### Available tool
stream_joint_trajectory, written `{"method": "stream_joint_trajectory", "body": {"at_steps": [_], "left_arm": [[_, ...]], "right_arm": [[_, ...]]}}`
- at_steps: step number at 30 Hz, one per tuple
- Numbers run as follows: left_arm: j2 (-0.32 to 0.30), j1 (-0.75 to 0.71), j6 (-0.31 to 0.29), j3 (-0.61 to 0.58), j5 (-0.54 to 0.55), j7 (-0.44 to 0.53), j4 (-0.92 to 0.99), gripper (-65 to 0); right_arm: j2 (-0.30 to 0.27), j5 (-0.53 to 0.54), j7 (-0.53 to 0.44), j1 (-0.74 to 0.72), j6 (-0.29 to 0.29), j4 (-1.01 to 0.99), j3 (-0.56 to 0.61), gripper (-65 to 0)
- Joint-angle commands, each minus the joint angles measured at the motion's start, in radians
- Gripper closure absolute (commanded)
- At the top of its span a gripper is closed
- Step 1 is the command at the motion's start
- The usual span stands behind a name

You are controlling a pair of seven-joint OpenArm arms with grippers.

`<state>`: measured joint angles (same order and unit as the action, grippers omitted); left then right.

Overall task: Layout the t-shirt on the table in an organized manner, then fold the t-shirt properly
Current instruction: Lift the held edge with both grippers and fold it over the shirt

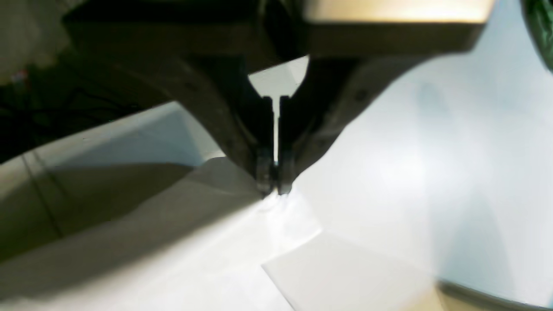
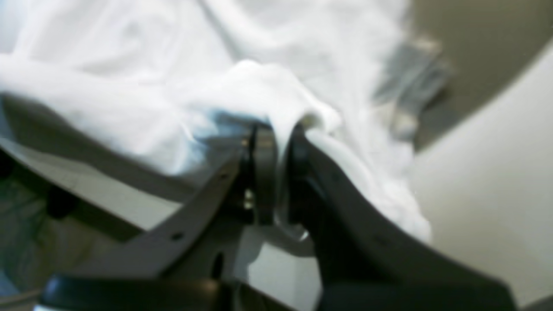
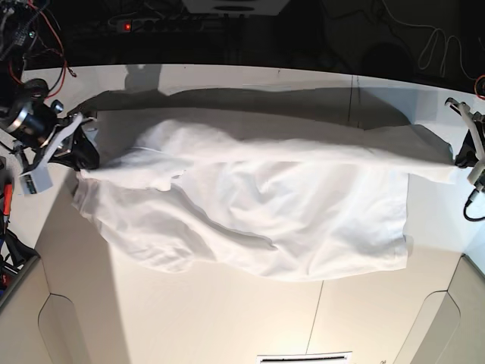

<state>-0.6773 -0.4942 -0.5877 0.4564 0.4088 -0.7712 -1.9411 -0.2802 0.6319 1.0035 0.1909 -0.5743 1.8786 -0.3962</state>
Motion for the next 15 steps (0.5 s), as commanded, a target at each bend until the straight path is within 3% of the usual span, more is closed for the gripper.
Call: {"method": "stream_joint_trajectory", "body": {"at_steps": [1,9,15], "left_arm": [[-0.018,0.016,0.006,-0.016,-0.001,-0.004,0.018,0.0],[-0.018,0.121,0.009,-0.225,-0.026,-0.011,0.325,0.0],[-0.018,0.214,0.163,-0.234,-0.171,-0.004,0.422,0.0]], "right_arm": [[-0.016,-0.026,-0.040,-0.021,0.003,-0.027,0.016,0.0],[-0.016,-0.171,-0.123,-0.097,0.104,-0.274,0.058,0.0],[-0.017,-0.266,-0.167,-0.097,0.191,-0.277,0.058,0.0]]}}
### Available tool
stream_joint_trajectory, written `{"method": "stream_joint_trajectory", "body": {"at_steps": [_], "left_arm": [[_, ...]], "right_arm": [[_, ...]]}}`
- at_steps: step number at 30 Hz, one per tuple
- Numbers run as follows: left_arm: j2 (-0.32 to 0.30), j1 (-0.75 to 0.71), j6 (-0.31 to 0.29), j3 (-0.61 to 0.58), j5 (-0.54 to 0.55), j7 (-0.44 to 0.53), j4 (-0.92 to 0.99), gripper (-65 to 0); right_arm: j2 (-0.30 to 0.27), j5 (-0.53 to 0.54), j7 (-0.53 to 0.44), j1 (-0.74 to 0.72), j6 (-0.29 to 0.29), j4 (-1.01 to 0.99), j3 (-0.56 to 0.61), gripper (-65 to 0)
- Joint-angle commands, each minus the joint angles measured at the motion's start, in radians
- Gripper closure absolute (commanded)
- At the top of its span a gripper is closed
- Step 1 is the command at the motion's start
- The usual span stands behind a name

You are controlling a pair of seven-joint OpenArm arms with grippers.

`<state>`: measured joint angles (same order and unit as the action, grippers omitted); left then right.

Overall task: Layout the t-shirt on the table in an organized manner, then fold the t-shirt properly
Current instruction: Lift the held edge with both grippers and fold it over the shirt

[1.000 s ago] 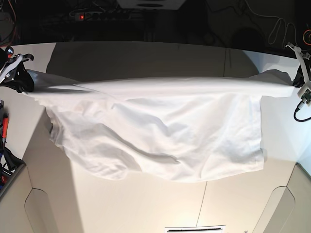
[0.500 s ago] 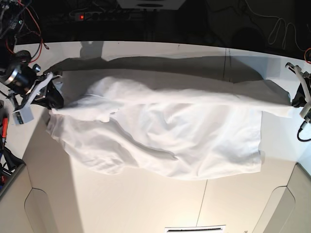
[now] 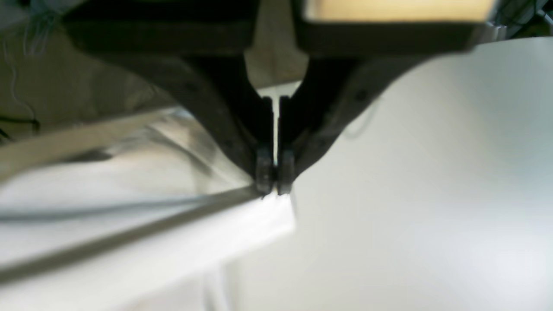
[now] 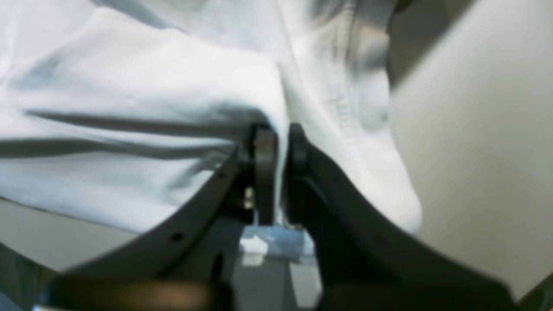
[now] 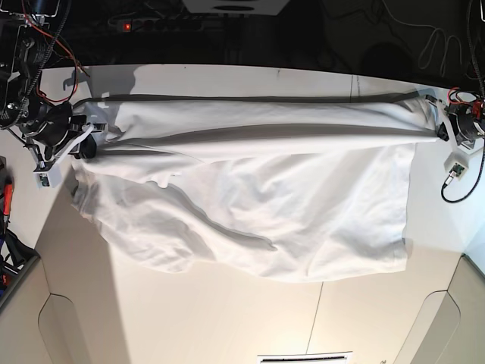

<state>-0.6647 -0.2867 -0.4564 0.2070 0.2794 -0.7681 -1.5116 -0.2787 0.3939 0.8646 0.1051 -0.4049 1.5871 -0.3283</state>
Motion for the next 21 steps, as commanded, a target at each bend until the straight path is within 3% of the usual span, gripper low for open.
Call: {"method": "stream_joint_trajectory", "body": {"at_steps": [1,8,11,12,14,15,16,18,21], "left_arm": [[-0.031,0.017,0.049,0.015,-0.051,0.002,-0.008,0.0],[-0.031,0.057,0.042,0.015,-0.028,0.019,-0.008,0.0],[-0.031,0.056,-0.022,0.015,-0.013,0.024,-0.008,0.0],[-0.031,0.056,-0.026,0.015,-0.014,0.024,-0.008,-1.8],[-0.031,0.056,-0.023,0.015,-0.014,0.024,-0.008,-22.1],[-0.031,0.056,-0.008,0.015,-0.014,0.026,-0.008,-29.7],[-0.031,0.057,0.025,0.015,-0.016,0.028,-0.008,-33.7],[-0.031,0.057,0.091,0.015,-0.063,0.042,-0.008,-33.9],[-0.032,0.060,0.135,0.015,-0.150,0.089,-0.008,-33.9]], "right_arm": [[-0.018,-0.036,-0.028,-0.011,0.029,0.014,-0.010,0.0],[-0.018,-0.047,-0.027,-0.011,0.043,0.014,-0.010,0.0],[-0.018,-0.068,-0.026,-0.011,0.043,0.014,-0.010,0.0],[-0.018,-0.076,-0.027,-0.011,0.043,0.014,-0.010,-1.8],[-0.018,-0.085,-0.029,-0.011,0.043,0.014,-0.010,-20.7],[-0.018,-0.093,-0.035,-0.011,0.043,0.014,-0.010,-26.2],[-0.019,-0.102,-0.042,-0.011,0.043,0.014,-0.010,-27.8],[-0.022,-0.106,-0.042,-0.017,0.043,0.015,-0.010,-27.7],[-0.028,-0.106,-0.021,-0.047,0.043,0.018,-0.011,-27.7]]}}
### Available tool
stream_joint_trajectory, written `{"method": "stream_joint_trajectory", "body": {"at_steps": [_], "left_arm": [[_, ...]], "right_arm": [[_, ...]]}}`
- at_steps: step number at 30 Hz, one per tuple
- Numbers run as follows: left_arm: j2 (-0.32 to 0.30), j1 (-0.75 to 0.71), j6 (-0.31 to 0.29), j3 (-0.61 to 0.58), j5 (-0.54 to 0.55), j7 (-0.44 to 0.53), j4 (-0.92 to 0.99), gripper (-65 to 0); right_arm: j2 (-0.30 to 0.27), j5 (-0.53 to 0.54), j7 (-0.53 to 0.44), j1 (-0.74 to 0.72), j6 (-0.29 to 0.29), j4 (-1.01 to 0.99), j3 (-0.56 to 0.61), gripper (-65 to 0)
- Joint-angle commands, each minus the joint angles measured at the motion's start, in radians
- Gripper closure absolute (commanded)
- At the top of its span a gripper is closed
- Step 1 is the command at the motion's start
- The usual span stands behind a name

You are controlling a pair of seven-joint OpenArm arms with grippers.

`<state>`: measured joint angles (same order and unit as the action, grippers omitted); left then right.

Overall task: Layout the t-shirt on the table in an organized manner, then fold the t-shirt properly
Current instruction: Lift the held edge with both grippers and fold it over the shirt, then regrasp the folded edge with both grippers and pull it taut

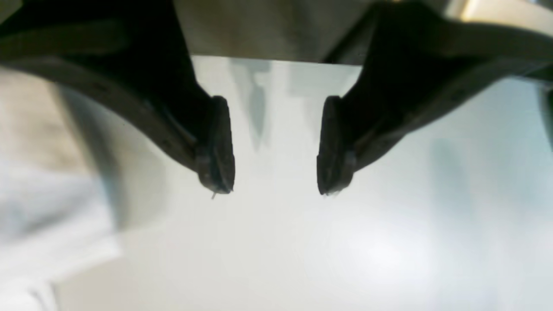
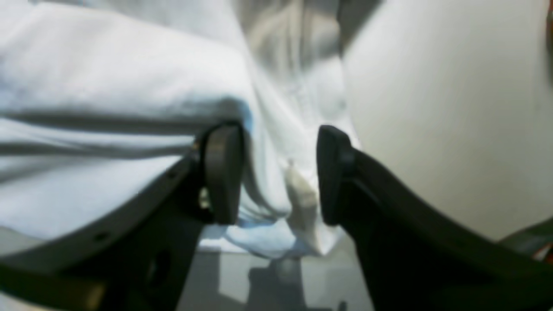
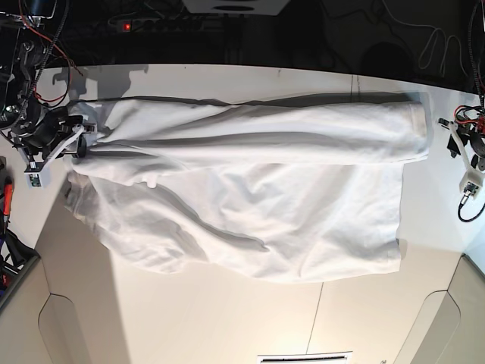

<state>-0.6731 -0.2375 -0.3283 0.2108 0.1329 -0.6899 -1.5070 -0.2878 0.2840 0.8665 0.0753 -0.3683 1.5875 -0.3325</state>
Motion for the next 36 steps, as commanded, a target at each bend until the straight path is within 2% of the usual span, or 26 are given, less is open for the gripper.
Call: {"method": "stream_joint_trajectory", "body": {"at_steps": [1,4,8,10,12,13,14,15,17,19,23,25,29,31,34,36], "left_arm": [[-0.024,0.011,0.015,0.011,-0.020,0.014,-0.013,-33.9],[-0.025,0.023,0.019,0.011,-0.018,0.012,-0.014,-33.9],[-0.025,0.030,0.022,0.011,-0.018,0.013,-0.022,-33.8],[-0.025,0.042,0.022,0.011,0.007,0.013,-0.027,-31.5],[-0.025,0.058,0.022,0.011,0.066,0.013,-0.032,-20.6],[-0.024,0.066,0.014,0.011,0.103,0.016,-0.036,-12.2],[-0.022,0.073,-0.014,0.011,0.142,0.022,-0.044,-2.9],[-0.021,0.078,-0.048,0.011,0.184,0.025,-0.053,0.0],[-0.007,0.087,-0.099,0.011,0.279,0.022,-0.075,0.0],[0.019,0.087,-0.156,0.011,0.340,-0.001,-0.100,0.0],[0.094,0.081,-0.285,0.011,0.514,-0.164,-0.116,0.0],[0.127,0.061,-0.330,0.011,0.568,-0.195,-0.116,0.0],[0.173,0.020,-0.342,0.011,0.544,-0.183,-0.113,0.0],[0.185,0.013,-0.341,0.011,0.486,-0.154,-0.109,0.0],[0.191,0.013,-0.309,0.011,0.430,-0.113,-0.078,0.0],[0.191,0.013,-0.288,0.011,0.415,-0.103,-0.038,0.0]], "right_arm": [[-0.020,0.006,-0.008,-0.030,0.006,0.022,-0.006,-27.7],[-0.020,0.021,0.027,-0.068,0.006,0.042,-0.006,-27.7],[-0.020,0.030,0.028,-0.103,0.006,0.090,-0.006,-27.7],[-0.019,0.035,0.027,-0.122,0.006,0.110,-0.006,-27.7],[-0.019,0.064,0.028,-0.142,0.005,0.125,-0.006,-24.4],[-0.019,0.084,0.032,-0.149,-0.003,0.130,-0.006,-17.9],[-0.019,0.107,0.038,-0.153,-0.023,0.135,-0.006,-7.3],[-0.019,0.141,0.048,-0.152,-0.045,0.141,-0.006,0.0],[-0.015,0.203,0.060,-0.148,-0.078,0.146,-0.006,0.0],[-0.008,0.216,0.060,-0.143,-0.109,0.146,-0.006,0.0],[-0.003,0.215,0.067,-0.108,-0.108,0.148,-0.006,0.0],[0.000,0.225,0.066,-0.074,-0.109,0.148,-0.006,0.0],[0.006,0.212,0.035,-0.008,-0.115,0.143,-0.006,0.0],[0.005,0.153,-0.022,0.008,-0.120,0.119,-0.006,0.0],[0.003,0.063,-0.096,-0.002,-0.117,0.027,-0.006,0.0],[0.000,0.060,-0.119,-0.011,-0.117,-0.053,-0.006,0.0]]}}
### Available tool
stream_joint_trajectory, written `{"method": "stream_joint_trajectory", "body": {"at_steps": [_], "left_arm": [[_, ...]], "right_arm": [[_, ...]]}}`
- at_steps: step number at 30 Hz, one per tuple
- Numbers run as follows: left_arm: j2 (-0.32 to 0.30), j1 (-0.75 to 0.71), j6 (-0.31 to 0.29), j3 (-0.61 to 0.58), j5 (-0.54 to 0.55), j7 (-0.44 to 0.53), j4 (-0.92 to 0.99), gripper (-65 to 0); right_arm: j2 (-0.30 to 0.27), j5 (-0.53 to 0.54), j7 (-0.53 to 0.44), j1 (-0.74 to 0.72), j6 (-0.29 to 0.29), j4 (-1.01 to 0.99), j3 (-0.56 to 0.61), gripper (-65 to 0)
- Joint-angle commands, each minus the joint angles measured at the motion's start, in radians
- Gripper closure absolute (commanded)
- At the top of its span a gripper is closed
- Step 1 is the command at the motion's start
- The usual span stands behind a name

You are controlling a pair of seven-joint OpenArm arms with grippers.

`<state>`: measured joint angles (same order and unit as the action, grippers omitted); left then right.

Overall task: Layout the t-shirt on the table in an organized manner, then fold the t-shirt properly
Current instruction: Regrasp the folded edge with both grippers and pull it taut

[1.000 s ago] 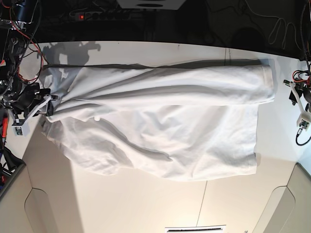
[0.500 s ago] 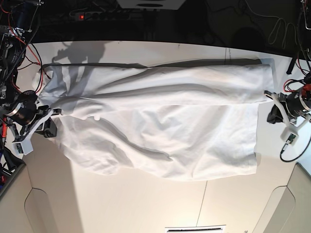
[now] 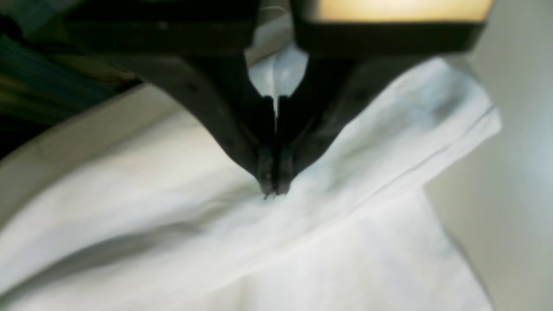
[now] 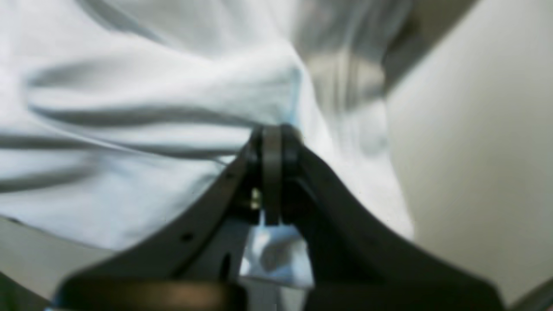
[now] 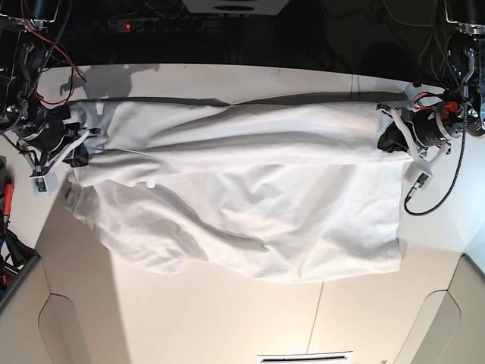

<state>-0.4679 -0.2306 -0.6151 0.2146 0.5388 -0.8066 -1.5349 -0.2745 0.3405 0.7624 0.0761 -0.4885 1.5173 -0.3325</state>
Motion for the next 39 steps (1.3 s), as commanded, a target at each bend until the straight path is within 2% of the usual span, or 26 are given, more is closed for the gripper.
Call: {"method": "stream_joint_trajectory", "body": {"at_steps": [1,6,10,11,15,25,31,36,38,39], "left_arm": [[-0.014,0.006,0.002,0.007,0.002,0.016,0.013,0.0],[-0.015,0.012,0.002,0.007,0.000,0.017,0.130,0.0],[-0.015,0.005,0.014,0.008,-0.024,-0.036,0.156,0.0],[-0.018,-0.005,0.031,0.008,-0.024,-0.053,0.156,0.0],[-0.034,-0.053,0.027,0.008,-0.019,-0.063,0.155,0.0],[-0.035,-0.099,0.027,0.008,-0.025,-0.063,0.155,0.0],[-0.049,-0.099,0.027,0.008,-0.016,-0.061,0.128,0.0],[-0.083,-0.099,0.026,0.010,-0.005,-0.059,-0.007,0.0],[-0.101,-0.099,0.027,0.010,-0.005,-0.058,-0.074,-13.0],[-0.107,-0.099,0.027,0.010,-0.005,-0.058,-0.106,-19.6]], "right_arm": [[-0.014,0.003,-0.015,-0.019,0.002,-0.027,-0.006,0.0],[-0.013,0.043,-0.014,-0.066,0.002,-0.201,-0.006,0.0],[-0.013,0.072,0.027,-0.066,0.002,-0.204,-0.006,0.0],[-0.013,0.077,0.051,-0.063,0.002,-0.197,-0.006,0.0],[-0.013,0.132,0.113,-0.019,-0.019,-0.138,-0.006,0.0],[-0.014,0.134,0.140,0.133,-0.023,0.078,-0.007,0.0],[-0.014,0.135,0.140,0.124,-0.023,0.103,-0.009,0.0],[-0.014,0.135,0.140,0.113,-0.021,0.208,-0.039,0.0],[-0.014,0.135,0.138,0.112,-0.021,0.283,-0.067,0.0],[-0.014,0.135,0.132,0.112,-0.021,0.321,-0.084,-3.3]]}}
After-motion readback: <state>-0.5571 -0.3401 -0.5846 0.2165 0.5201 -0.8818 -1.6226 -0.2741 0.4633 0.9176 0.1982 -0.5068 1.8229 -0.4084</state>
